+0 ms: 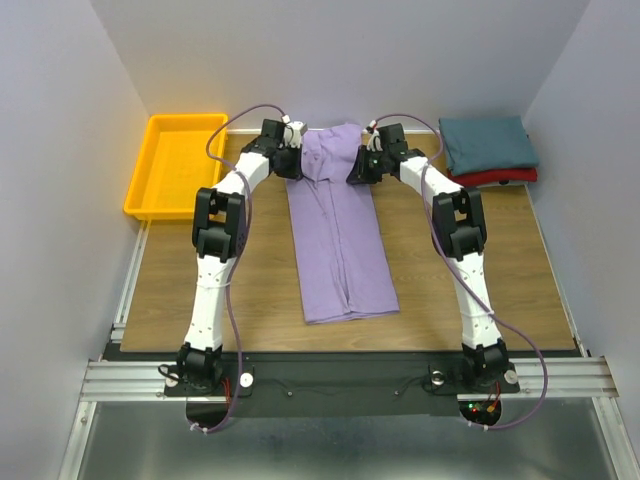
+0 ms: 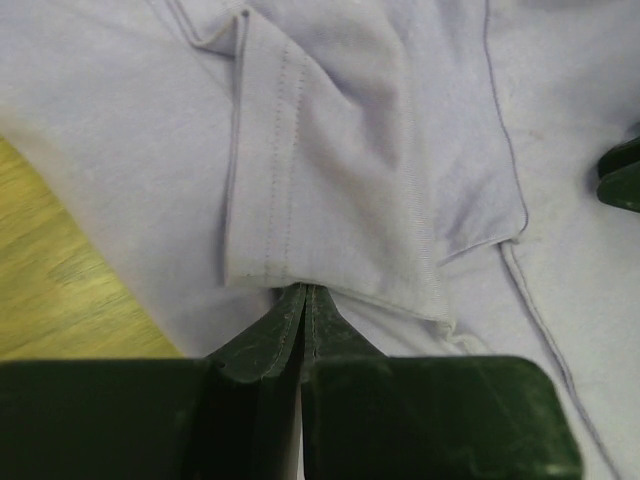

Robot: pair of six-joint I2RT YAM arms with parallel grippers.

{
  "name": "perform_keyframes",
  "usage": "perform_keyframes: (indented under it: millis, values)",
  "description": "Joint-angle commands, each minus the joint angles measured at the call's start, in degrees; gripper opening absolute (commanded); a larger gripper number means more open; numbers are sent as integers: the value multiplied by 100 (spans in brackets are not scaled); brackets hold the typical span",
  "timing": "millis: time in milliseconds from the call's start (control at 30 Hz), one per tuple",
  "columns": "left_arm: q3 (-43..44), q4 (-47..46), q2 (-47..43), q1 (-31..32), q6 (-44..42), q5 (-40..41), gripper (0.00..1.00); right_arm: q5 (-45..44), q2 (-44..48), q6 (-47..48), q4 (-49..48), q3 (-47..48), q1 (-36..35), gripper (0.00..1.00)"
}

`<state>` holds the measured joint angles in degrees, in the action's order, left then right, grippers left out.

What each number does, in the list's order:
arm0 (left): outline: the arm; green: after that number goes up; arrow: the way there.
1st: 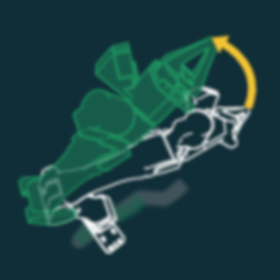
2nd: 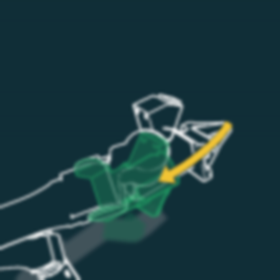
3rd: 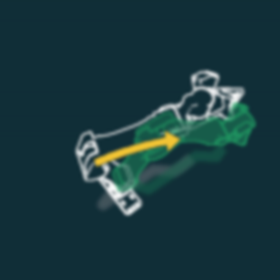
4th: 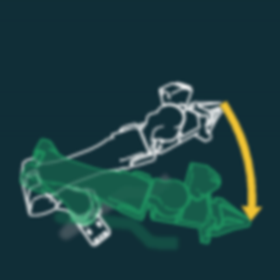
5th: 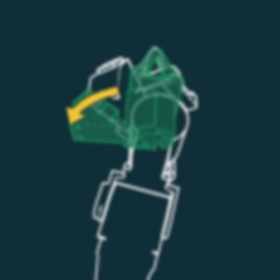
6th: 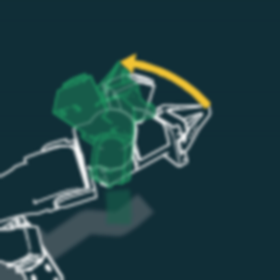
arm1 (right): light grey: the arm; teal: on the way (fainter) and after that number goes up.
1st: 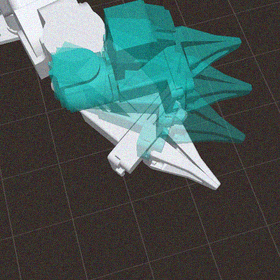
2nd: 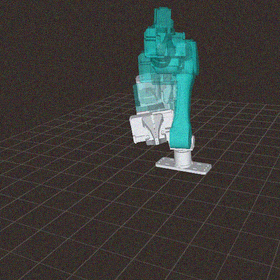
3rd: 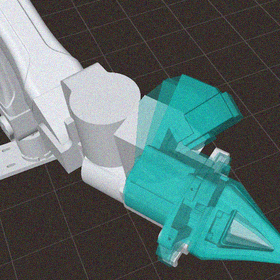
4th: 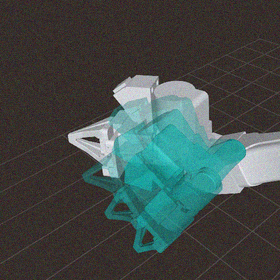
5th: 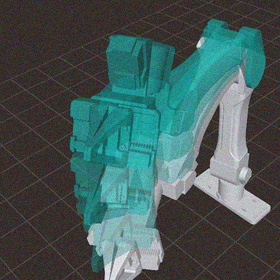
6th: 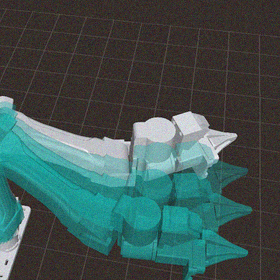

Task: Fold and stack the t-shirts
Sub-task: Fold the tshirt

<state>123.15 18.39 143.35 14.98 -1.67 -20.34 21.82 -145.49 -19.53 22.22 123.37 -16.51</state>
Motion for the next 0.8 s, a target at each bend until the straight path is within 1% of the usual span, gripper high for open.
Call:
perform_keyframes:
  millis: [0,133,267,333,367,433,467,500,533,567,600,633,733,767]
  values:
    - [236,244,-44,-153,-228,205,13,-82,-392,-7,116,73,34,27]
    - [279,226,-9,-189,-264,258,13,-30,-419,-77,116,117,25,29]
    - [218,279,-87,-215,-290,-5,13,50,-173,-7,116,-277,-19,33]
    - [61,270,-245,-206,-298,-223,13,111,204,124,116,-655,-1,35]
    - [-201,201,-472,-198,-307,-295,13,146,562,168,116,-796,-10,37]
    - [-658,95,-754,-189,-342,-392,16,269,933,309,107,-1226,-10,40]
    - [-818,-45,-1086,-180,-343,-418,17,339,1144,362,107,-1358,-10,41]
    - [-993,-133,-1264,-171,-343,-418,19,392,1494,467,116,-1568,-10,48]
    - [-1134,-195,-1431,-171,-343,-418,21,506,1706,520,116,-1701,-10,49]
    - [-1414,-326,-1737,-162,-343,-418,23,568,1891,607,125,-1824,-10,50]
    - [-1521,-371,-1862,-162,-325,-401,24,629,2076,704,125,-1956,-10,50]
    - [-1679,-398,-1976,-162,-316,-375,25,639,2452,835,125,-2288,-10,51]
    - [-1786,-328,-2223,-162,-325,-366,26,700,2815,995,221,-2747,-19,50]
    - [-1890,-275,-2328,-162,-360,-427,26,735,2972,1012,256,-3070,-19,50]
